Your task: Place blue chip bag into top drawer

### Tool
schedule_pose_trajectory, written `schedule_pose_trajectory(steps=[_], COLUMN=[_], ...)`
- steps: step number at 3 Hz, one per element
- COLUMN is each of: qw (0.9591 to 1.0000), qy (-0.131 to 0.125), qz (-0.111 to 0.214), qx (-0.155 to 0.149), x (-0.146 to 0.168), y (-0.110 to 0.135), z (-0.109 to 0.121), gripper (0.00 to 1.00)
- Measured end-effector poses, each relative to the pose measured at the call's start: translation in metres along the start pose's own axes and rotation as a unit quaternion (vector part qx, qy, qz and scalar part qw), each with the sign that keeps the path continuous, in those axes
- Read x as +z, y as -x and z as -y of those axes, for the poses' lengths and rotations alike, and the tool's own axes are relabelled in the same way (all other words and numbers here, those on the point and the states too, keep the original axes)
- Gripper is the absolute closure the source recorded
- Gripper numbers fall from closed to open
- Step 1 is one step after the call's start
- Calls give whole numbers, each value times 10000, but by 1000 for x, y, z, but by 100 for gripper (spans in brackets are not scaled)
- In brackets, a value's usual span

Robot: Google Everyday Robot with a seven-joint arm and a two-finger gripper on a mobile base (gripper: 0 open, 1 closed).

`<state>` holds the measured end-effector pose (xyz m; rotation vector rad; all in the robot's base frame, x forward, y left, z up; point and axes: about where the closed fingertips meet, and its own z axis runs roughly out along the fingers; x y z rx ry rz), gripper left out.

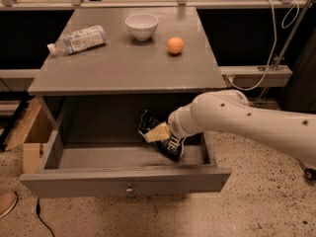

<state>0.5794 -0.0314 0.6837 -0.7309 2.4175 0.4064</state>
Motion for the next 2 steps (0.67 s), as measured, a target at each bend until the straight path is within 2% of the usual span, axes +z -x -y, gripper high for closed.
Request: schedule_pose_trajectory(steps=[1, 2], qw=[9989, 9965], qy=[-126, -314], qz=[411, 749], qx=[169, 211], x=[-45, -101], y=[-8, -14], z=[14, 25], gripper=[0, 0])
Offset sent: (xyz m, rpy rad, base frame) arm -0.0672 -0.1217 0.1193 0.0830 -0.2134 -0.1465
